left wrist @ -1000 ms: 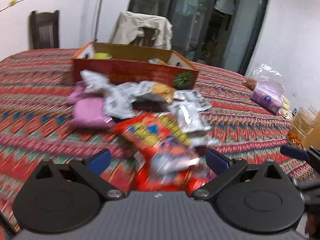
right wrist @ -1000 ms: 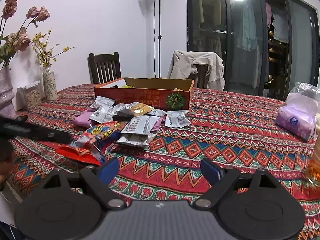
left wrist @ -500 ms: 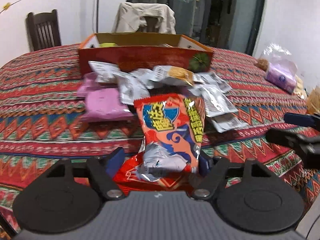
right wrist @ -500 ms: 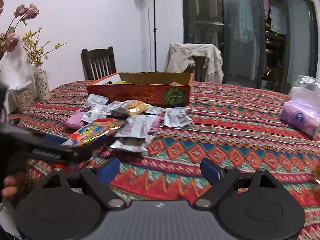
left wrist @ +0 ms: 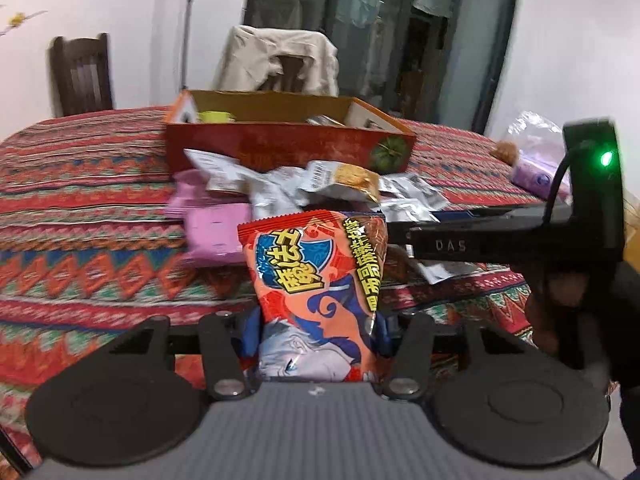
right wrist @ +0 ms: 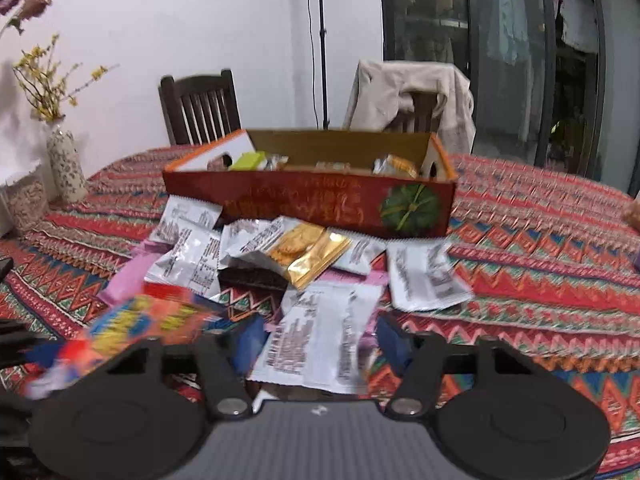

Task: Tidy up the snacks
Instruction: 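Grasp the orange chip bag with the left tool while the right tool grasps a white packet, then drop the chip bag and white packet into the box, opening both tools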

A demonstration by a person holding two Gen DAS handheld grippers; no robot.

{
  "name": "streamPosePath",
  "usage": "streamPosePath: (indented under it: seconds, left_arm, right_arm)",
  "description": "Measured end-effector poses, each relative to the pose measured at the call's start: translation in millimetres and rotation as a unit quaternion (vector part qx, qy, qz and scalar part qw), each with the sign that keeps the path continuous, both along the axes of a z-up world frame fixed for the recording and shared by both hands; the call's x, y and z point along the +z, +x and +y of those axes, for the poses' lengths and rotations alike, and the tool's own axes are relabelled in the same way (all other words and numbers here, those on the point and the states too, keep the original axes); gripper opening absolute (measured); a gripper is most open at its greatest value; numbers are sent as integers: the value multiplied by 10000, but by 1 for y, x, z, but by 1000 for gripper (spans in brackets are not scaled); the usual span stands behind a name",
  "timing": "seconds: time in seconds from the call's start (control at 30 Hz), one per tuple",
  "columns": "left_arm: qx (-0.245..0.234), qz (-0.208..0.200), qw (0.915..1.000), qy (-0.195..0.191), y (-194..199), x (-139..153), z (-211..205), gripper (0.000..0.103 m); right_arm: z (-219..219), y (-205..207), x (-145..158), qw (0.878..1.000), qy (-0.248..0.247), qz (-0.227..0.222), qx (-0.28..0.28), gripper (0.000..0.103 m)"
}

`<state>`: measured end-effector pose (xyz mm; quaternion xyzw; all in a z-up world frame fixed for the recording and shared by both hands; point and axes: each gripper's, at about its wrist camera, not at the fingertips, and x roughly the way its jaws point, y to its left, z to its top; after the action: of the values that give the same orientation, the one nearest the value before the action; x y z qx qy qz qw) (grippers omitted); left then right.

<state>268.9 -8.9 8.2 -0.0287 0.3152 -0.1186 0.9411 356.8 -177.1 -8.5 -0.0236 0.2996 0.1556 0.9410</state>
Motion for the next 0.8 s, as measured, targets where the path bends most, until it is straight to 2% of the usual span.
streamPosePath:
  seconds: [0.07, 0.2, 0.27, 0.33, 0.5, 0.6, 0.67, 0.8]
  left_arm:
    - [180, -43, 9998, -90, -6, 5, 10, 53]
    - [354, -94, 9991, -193, -9, 13, 19, 52]
    - [303, -110, 9993, -195, -7, 15, 15, 53]
    - [202, -132, 9993, -278, -2, 18, 11, 53]
    - [103, -254, 9989, -381, 31, 35, 8, 53]
    - [45, -437, 9977, -517, 80, 60, 18, 53]
    - [113, -351, 9982, -472, 132, 77, 23, 53]
    - [213, -72, 9995, -199, 232, 92, 17, 53]
  right_arm:
    - [6, -4, -2, 9998, -156, -136, -9, 47]
    - [-2, -23, 5, 9996, -139, -175, 164, 43]
    - [-11, -39, 10, 9995, -169, -205, 190, 42]
    - [-23, -49, 14, 9998, 24, -90, 189, 42]
    - [-37, -55, 25, 9995, 229, -215, 90, 42]
    - [-48, -39, 40, 9982, 476, -298, 204, 42]
    - [-50, -18, 55, 9972, 494, -484, 291, 43]
    - [-48, 56, 90, 9952, 551, -629, 503, 43]
